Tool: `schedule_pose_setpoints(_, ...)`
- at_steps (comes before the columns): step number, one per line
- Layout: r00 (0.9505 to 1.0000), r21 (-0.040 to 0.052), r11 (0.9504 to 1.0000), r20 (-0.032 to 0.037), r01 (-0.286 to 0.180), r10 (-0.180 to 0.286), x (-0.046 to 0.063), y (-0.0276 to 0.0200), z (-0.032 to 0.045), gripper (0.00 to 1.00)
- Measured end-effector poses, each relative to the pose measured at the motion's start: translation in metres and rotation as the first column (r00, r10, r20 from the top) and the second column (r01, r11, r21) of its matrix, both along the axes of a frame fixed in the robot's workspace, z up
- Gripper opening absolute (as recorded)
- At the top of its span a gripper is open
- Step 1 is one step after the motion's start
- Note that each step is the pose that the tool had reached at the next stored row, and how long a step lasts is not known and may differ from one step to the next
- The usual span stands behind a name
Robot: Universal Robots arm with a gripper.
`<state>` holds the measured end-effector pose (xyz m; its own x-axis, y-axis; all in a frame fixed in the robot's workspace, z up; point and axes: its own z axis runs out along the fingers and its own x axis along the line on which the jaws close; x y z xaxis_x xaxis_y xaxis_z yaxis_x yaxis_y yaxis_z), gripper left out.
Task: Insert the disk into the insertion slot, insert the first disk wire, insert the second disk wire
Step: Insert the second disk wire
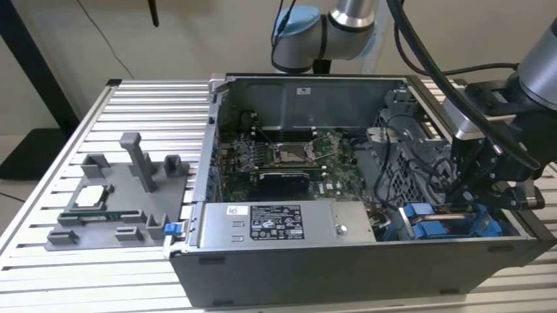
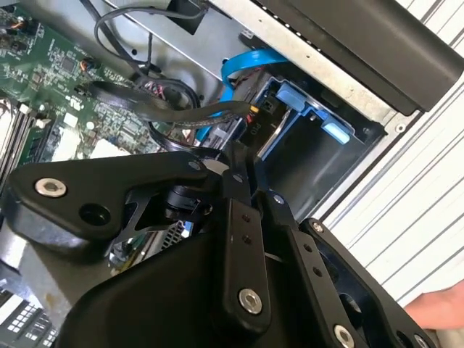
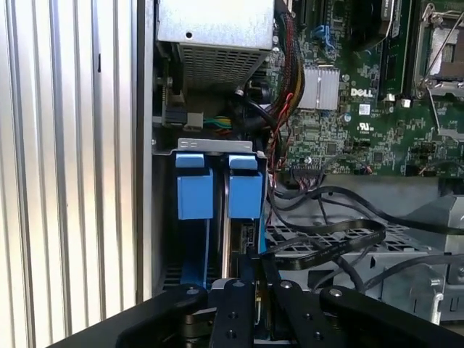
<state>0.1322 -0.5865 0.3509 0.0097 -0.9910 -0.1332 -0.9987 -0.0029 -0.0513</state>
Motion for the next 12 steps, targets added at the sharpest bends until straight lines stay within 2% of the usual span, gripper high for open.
schedule_pose_setpoints(12, 0.9997, -0.0123, 0.9996, 0.0001, 0.026, -0.026, 0.0002, 0.0003, -0.0042, 0.00)
